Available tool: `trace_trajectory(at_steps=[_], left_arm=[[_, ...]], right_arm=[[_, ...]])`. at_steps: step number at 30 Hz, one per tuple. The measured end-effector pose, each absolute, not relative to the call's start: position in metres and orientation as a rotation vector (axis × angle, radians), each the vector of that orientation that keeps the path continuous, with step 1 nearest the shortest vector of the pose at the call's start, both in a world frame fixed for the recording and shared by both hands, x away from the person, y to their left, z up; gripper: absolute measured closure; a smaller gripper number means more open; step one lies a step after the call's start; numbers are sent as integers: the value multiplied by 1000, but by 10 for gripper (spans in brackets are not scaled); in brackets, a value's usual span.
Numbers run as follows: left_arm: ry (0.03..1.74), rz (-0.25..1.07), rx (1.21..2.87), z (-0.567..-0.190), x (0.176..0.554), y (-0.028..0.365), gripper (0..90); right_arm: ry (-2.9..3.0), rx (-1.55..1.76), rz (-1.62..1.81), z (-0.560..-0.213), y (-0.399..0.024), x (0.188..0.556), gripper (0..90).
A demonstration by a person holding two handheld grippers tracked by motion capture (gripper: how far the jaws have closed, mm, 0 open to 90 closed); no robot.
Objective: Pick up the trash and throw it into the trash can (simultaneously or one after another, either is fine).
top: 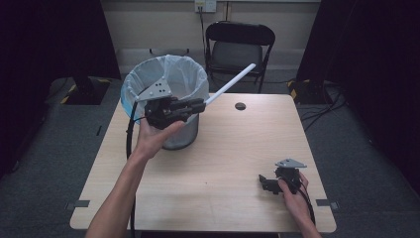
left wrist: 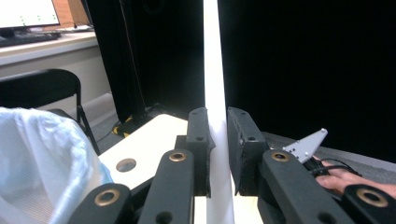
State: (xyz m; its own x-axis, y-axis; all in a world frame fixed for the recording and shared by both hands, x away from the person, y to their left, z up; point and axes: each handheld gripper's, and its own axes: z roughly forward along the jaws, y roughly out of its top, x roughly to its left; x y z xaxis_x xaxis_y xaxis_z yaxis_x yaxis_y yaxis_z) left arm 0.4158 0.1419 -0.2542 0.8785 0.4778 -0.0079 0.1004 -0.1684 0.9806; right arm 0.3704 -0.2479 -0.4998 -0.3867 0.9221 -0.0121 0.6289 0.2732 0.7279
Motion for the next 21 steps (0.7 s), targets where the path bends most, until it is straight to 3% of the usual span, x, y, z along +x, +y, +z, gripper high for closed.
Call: trace_trajectory(at_steps=[21], left_arm=[[485,387,1683,-233,433,167,801]], right_arm=[[2113,1397,903,-500,-248,370,94]])
